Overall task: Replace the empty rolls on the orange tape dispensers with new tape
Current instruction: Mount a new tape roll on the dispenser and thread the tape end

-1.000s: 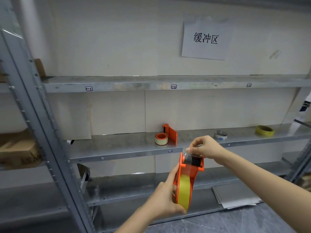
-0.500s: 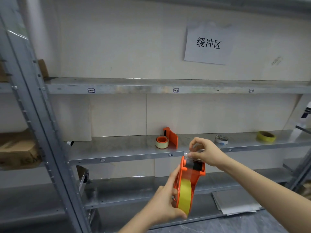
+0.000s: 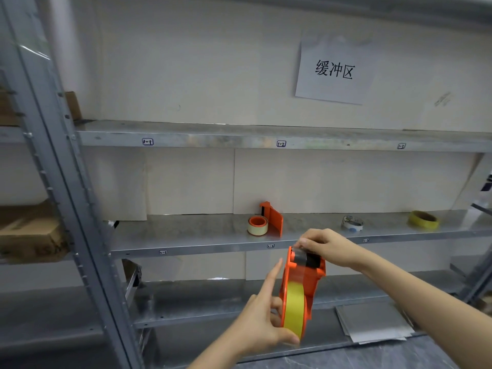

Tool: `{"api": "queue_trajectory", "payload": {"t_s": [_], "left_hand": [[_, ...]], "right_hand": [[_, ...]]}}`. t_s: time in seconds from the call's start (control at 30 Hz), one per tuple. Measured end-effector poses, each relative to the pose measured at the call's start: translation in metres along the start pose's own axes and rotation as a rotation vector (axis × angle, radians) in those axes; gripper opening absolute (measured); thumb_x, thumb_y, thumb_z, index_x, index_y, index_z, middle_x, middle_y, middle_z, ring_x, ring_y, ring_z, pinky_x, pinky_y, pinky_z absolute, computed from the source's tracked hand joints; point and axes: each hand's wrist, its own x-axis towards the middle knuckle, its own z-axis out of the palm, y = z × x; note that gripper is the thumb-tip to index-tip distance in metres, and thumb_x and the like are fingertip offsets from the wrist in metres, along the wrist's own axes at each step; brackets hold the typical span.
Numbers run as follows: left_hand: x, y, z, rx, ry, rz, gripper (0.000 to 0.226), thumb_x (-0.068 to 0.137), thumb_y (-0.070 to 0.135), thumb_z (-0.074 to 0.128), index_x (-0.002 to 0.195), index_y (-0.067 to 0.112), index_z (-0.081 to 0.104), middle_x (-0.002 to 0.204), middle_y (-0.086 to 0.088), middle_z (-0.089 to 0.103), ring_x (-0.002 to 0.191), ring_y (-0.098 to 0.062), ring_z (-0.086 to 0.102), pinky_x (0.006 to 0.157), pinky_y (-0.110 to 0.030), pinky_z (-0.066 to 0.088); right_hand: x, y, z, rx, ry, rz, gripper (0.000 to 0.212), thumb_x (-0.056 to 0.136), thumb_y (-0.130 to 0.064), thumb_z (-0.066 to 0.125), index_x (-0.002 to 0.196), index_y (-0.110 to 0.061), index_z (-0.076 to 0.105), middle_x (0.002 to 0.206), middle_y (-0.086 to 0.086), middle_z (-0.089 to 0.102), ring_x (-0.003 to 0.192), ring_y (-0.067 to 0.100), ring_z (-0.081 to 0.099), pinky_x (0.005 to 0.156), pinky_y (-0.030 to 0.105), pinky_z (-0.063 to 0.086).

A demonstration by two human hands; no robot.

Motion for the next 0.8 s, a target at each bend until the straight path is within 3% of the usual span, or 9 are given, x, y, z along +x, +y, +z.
{"api": "queue_trajectory", "payload": {"t_s": [0.07, 0.13, 0.23, 0.3, 0.4, 0.47, 0.63, 0.8], "left_hand": [[0.0, 0.002, -0.005, -0.072, -0.014, -0.013, 0.129, 0.066, 0.012, 0.086, 0.136, 0.07, -0.006, 0.086, 0.0, 0.066, 0.075, -0.02, 0.07, 0.083, -0.043, 0.06], [-0.001, 0.001, -0.011, -0.141, -0.01, -0.014, 0.128, 0.066, 0.008, 0.084, 0.138, 0.068, -0.003, 0.085, 0.0, 0.065, 0.076, -0.025, 0.072, 0.083, -0.047, 0.059], [-0.001, 0.0, -0.023, -0.24, -0.006, 0.002, 0.126, 0.07, 0.003, 0.082, 0.145, 0.058, -0.003, 0.086, -0.001, 0.068, 0.085, -0.029, 0.073, 0.084, -0.046, 0.059], [-0.002, -0.001, -0.031, -0.272, -0.001, 0.005, 0.123, 0.073, -0.001, 0.08, 0.148, 0.051, -0.003, 0.089, -0.004, 0.068, 0.085, -0.024, 0.073, 0.082, -0.04, 0.059], [-0.003, -0.004, -0.043, -0.265, 0.015, -0.008, 0.116, 0.074, 0.002, 0.081, 0.148, 0.047, 0.004, 0.101, -0.017, 0.068, 0.092, -0.029, 0.072, 0.084, -0.036, 0.058], [-0.003, -0.007, -0.049, -0.262, 0.022, -0.013, 0.108, 0.073, 0.003, 0.081, 0.148, 0.041, 0.013, 0.101, -0.016, 0.065, 0.095, -0.029, 0.071, 0.087, -0.038, 0.057], [-0.003, -0.012, -0.06, -0.304, 0.044, 0.009, 0.086, 0.075, -0.003, 0.077, 0.144, 0.025, 0.035, 0.1, -0.013, 0.062, 0.093, -0.025, 0.07, 0.086, -0.039, 0.058], [-0.003, -0.012, -0.073, -0.377, 0.06, 0.042, 0.082, 0.068, 0.012, 0.083, 0.14, 0.02, 0.044, 0.097, -0.006, 0.067, 0.094, -0.022, 0.07, 0.083, -0.032, 0.056]], "right_hand": [[0.002, -0.003, -0.001, 0.005, 0.007, -0.022, 0.03, 0.088, -0.044, 0.055, 0.095, -0.021, 0.073, 0.11, -0.012, 0.056, 0.105, 0.005, 0.056, 0.09, 0.021, 0.041], [0.003, -0.007, -0.002, 0.006, -0.009, -0.046, 0.034, 0.076, -0.056, 0.06, 0.094, -0.029, 0.073, 0.115, -0.016, 0.056, 0.11, -0.001, 0.053, 0.094, 0.02, 0.039], [0.006, -0.01, -0.001, 0.035, -0.058, -0.065, 0.038, 0.069, -0.054, 0.073, 0.103, -0.039, 0.067, 0.112, -0.017, 0.064, 0.105, -0.004, 0.057, 0.088, 0.018, 0.041], [0.01, -0.01, -0.001, 0.024, -0.102, -0.07, 0.061, 0.056, -0.057, 0.08, 0.111, -0.041, 0.061, 0.114, -0.016, 0.063, 0.106, -0.002, 0.058, 0.087, 0.018, 0.043], [0.017, -0.008, 0.001, -0.029, -0.157, -0.086, 0.104, 0.035, -0.066, 0.083, 0.128, -0.033, 0.052, 0.125, -0.016, 0.056, 0.117, 0.0, 0.05, 0.094, 0.016, 0.04], [0.02, -0.009, 0.003, -0.036, -0.176, -0.11, 0.115, 0.031, -0.062, 0.085, 0.134, -0.031, 0.046, 0.128, -0.017, 0.053, 0.119, -0.002, 0.049, 0.095, 0.012, 0.038], [0.022, -0.01, 0.007, 0.012, -0.169, -0.174, 0.101, 0.042, -0.039, 0.093, 0.128, -0.036, 0.038, 0.129, -0.021, 0.048, 0.122, -0.006, 0.043, 0.098, 0.012, 0.035], [0.026, -0.005, 0.006, 0.028, -0.151, -0.196, 0.098, 0.042, -0.04, 0.093, 0.125, -0.04, 0.04, 0.127, -0.017, 0.052, 0.12, 0.0, 0.048, 0.1, 0.021, 0.039]]}}
